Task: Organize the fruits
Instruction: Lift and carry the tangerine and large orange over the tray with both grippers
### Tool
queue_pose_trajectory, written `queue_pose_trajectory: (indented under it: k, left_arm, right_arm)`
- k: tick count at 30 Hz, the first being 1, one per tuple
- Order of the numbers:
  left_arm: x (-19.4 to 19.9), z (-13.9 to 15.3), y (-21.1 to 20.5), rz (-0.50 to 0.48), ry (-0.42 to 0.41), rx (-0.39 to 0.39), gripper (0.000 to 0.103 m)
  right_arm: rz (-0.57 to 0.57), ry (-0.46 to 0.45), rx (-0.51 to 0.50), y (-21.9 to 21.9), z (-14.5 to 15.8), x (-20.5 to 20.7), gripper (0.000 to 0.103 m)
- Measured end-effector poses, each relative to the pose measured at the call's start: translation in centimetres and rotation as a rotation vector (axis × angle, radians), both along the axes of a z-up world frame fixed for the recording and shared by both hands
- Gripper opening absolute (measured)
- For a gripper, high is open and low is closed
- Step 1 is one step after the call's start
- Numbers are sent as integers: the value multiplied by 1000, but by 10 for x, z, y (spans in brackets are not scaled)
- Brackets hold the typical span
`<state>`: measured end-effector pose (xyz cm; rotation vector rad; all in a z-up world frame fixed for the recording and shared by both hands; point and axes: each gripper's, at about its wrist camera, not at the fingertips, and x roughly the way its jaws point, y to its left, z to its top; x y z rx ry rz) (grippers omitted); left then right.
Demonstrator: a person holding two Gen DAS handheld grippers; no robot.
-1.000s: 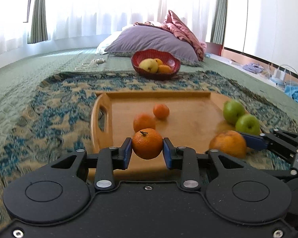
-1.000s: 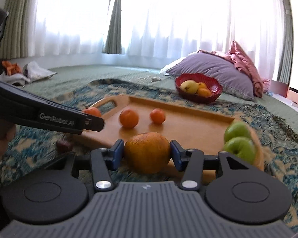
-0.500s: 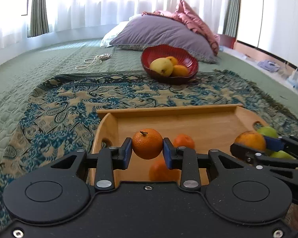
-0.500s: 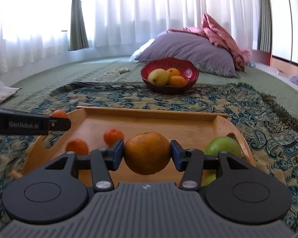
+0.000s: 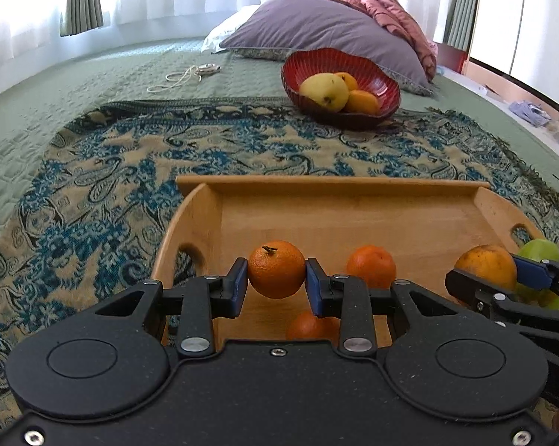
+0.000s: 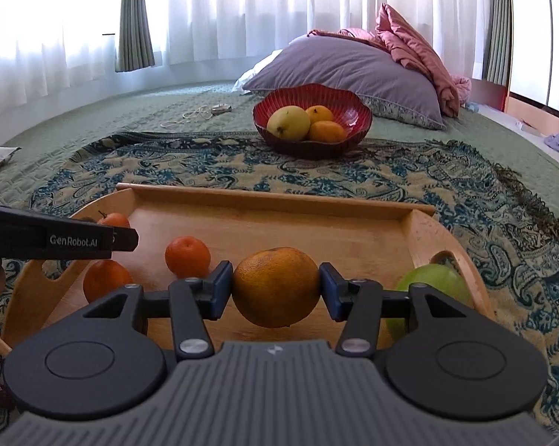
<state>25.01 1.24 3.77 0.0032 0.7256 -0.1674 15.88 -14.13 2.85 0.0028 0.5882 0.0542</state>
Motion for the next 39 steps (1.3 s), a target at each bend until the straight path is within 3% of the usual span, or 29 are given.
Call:
queue_pose_trajectory:
  k: [14,32,35,39]
  left_arm:
    - [6,-5,1,13,12,16,31]
    - [12,-6,9,41,56,-27,32]
    - [11,-5,8,39,56,-21,34]
    - [9,-3,7,42,52,-19,45]
  right_arm:
    - [-1,22,-2,-2,-9,3,55]
    - [7,28,-10,-1,-9,2,57]
    - [9,29,-10,0,-9,1,58]
    - [14,29,-17,1,-8,1,58]
